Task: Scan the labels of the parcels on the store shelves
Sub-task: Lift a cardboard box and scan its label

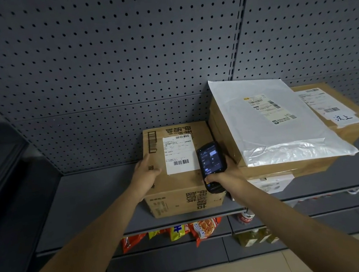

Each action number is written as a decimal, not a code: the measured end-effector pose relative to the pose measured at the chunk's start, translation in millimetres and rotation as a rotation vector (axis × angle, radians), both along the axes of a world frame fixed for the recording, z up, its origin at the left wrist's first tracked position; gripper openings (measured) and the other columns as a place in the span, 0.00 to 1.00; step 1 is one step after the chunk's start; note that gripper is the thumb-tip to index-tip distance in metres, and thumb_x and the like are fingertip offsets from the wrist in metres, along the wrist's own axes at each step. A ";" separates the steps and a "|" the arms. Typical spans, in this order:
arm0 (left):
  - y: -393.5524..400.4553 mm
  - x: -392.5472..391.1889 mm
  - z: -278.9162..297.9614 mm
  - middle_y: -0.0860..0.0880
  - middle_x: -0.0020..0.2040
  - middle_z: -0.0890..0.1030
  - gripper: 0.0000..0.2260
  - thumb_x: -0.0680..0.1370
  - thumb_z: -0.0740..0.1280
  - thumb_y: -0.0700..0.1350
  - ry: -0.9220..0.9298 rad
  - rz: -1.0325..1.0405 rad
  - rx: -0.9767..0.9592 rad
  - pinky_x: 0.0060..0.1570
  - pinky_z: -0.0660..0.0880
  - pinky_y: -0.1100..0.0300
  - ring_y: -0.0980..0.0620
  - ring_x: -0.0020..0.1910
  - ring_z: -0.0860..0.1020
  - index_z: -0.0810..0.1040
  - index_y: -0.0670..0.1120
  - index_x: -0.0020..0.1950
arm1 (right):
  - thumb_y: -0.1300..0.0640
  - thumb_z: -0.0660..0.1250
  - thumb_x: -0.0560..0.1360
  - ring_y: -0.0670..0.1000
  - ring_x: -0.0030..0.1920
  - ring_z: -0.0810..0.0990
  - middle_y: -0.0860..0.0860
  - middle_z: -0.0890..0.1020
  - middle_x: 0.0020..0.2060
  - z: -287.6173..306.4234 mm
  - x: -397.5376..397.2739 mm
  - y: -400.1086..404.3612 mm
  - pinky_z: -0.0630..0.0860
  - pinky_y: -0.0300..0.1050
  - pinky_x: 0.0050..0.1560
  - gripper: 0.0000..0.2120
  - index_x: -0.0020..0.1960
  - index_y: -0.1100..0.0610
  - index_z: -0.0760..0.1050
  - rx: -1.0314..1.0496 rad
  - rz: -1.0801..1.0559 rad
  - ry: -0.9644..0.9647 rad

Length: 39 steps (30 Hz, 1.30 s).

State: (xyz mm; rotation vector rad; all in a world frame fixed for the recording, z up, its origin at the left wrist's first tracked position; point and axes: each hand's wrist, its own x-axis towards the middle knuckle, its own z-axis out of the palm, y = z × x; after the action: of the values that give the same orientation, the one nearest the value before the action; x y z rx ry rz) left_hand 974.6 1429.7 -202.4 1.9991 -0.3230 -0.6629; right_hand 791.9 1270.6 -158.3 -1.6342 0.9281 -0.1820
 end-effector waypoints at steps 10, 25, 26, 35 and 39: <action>-2.0 0.7 -2.6 0.49 0.78 0.55 0.33 0.80 0.64 0.42 -0.024 -0.032 0.000 0.69 0.62 0.54 0.48 0.75 0.60 0.51 0.52 0.80 | 0.65 0.77 0.65 0.53 0.59 0.75 0.53 0.77 0.61 -6.1 8.5 -3.9 0.73 0.48 0.60 0.41 0.73 0.55 0.63 -0.030 -0.005 0.011; -1.7 -0.9 -9.0 0.51 0.80 0.46 0.27 0.83 0.60 0.45 -0.011 -0.074 -0.006 0.75 0.53 0.51 0.49 0.79 0.50 0.53 0.58 0.79 | 0.65 0.76 0.66 0.52 0.59 0.75 0.50 0.76 0.58 -12.2 8.8 -0.6 0.72 0.47 0.60 0.40 0.73 0.53 0.62 0.032 -0.004 -0.037; -2.2 -2.4 -9.5 0.50 0.80 0.45 0.27 0.83 0.59 0.46 -0.020 -0.075 -0.002 0.74 0.54 0.52 0.50 0.79 0.49 0.52 0.58 0.79 | 0.65 0.76 0.67 0.52 0.59 0.74 0.50 0.75 0.57 -12.5 8.9 -0.3 0.72 0.47 0.60 0.40 0.73 0.54 0.62 0.030 -0.008 -0.035; 2.2 -8.7 13.4 0.49 0.80 0.46 0.27 0.83 0.57 0.50 -0.073 -0.151 0.153 0.72 0.61 0.52 0.46 0.77 0.56 0.49 0.55 0.80 | 0.68 0.75 0.66 0.53 0.59 0.75 0.49 0.76 0.54 -3.1 9.4 7.4 0.73 0.42 0.51 0.38 0.72 0.53 0.64 0.039 0.001 -0.073; 17.3 -7.6 36.1 0.46 0.75 0.63 0.25 0.83 0.58 0.51 -0.107 -0.168 0.193 0.66 0.68 0.55 0.45 0.70 0.69 0.58 0.49 0.79 | 0.70 0.74 0.66 0.54 0.60 0.75 0.51 0.77 0.58 8.7 10.9 18.6 0.73 0.52 0.61 0.39 0.72 0.53 0.65 0.094 -0.002 -0.096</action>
State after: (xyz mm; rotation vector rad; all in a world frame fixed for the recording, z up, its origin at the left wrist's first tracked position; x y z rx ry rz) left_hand 967.1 1447.0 -166.2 2.2134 -0.5126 -0.7153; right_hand 802.8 1289.2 -149.5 -1.5249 0.8531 -0.2137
